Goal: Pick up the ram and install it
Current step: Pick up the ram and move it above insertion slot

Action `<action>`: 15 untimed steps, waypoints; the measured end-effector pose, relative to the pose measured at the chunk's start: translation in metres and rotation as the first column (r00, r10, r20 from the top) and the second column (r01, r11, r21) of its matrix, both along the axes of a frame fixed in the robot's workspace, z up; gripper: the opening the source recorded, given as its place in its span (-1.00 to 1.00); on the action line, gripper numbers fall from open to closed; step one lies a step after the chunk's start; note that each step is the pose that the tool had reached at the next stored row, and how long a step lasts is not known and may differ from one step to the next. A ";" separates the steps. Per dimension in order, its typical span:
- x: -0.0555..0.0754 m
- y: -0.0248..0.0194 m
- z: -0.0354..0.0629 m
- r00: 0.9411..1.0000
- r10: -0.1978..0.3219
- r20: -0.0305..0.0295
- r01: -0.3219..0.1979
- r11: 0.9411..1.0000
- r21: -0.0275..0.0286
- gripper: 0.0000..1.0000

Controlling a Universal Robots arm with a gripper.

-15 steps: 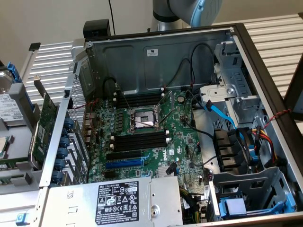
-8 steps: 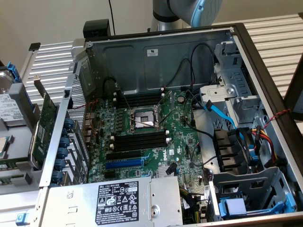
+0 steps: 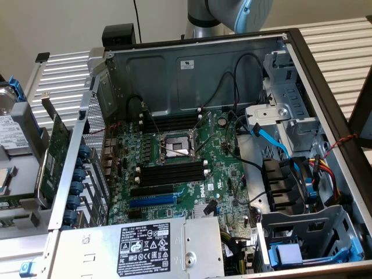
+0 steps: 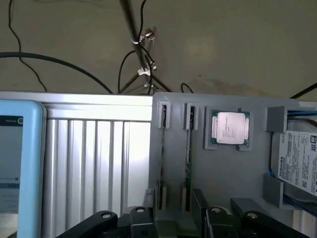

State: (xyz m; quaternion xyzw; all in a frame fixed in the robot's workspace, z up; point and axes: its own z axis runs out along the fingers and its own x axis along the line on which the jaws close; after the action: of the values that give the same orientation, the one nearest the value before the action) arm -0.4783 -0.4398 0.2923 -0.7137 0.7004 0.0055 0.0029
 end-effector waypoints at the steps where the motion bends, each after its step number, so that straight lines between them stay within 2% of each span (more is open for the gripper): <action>1: 0.000 0.0000 -0.0018 1.000 0.000 0.000 0.000 1.000 0.000 -0.15; 3: 0.000 0.0001 -0.0055 1.000 0.000 0.000 0.000 1.000 -0.001 -0.15; 5: 0.000 0.0004 -0.0087 1.000 0.000 0.000 0.000 1.000 -0.003 -0.15; 6: 0.000 0.0012 -0.0098 1.000 0.000 0.000 0.000 1.000 -0.006 -0.15; 9: 0.000 0.0034 -0.0124 1.000 0.000 0.000 0.000 1.000 -0.021 -0.15; 10: 0.000 0.0045 -0.0135 1.000 0.000 0.000 0.000 1.000 -0.025 -0.15; 15: -0.002 0.0052 -0.0201 1.000 -0.001 0.010 0.001 1.000 -0.025 -0.15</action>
State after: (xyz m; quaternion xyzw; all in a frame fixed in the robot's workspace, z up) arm -0.4802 -0.4346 0.2721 -0.7134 0.7007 -0.0065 -0.0025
